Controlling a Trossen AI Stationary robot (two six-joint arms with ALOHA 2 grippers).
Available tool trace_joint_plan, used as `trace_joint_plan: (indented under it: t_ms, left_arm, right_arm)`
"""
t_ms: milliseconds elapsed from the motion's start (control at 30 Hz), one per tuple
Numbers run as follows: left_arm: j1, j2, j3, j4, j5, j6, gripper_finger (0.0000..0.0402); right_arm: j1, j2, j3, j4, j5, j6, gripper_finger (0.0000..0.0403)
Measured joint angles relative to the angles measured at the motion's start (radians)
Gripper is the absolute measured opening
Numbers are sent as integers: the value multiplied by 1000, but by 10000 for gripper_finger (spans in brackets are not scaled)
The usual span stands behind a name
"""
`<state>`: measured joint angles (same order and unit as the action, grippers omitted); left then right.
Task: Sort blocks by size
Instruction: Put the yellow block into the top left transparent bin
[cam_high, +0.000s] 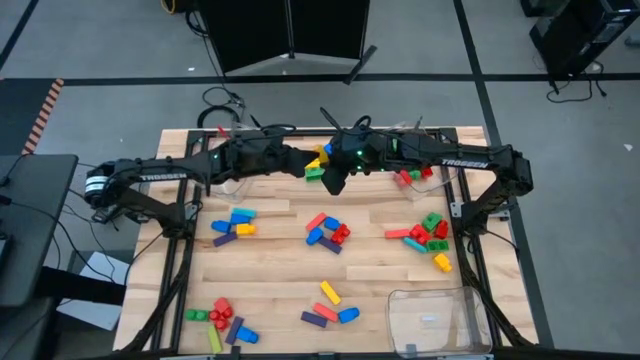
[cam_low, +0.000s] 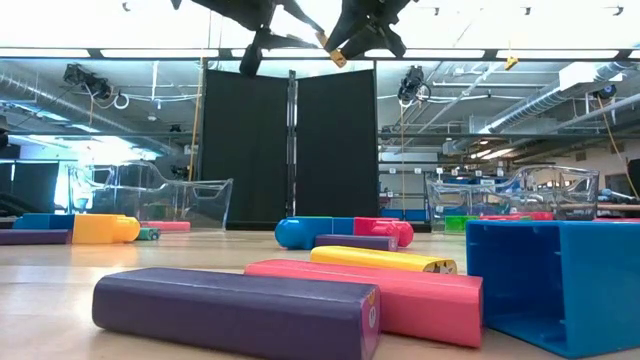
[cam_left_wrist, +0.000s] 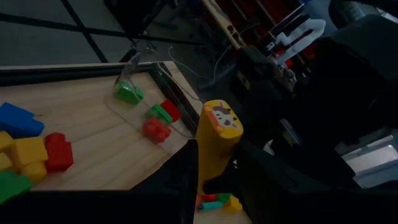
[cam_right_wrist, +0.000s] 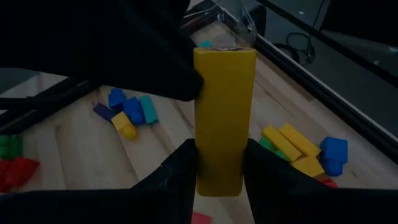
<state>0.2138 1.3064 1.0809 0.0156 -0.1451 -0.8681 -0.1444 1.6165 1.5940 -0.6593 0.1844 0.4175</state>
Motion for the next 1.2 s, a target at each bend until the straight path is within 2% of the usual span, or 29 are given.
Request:
trace_joint_plan:
  t_ms: [700,967,1200]
  left_arm:
    - [1,85,0,130,-79,27,114]
    - [1,90,-1,121,-106,56,63]
    - [1,90,-1,128,-118,88,62]
  right_arm:
    - [-3,3,-3,-10,-13,3,115]
    - [-4,3,-24,-1,-5,2,115]
    - [-4,3,-26,2,6,-2,123]
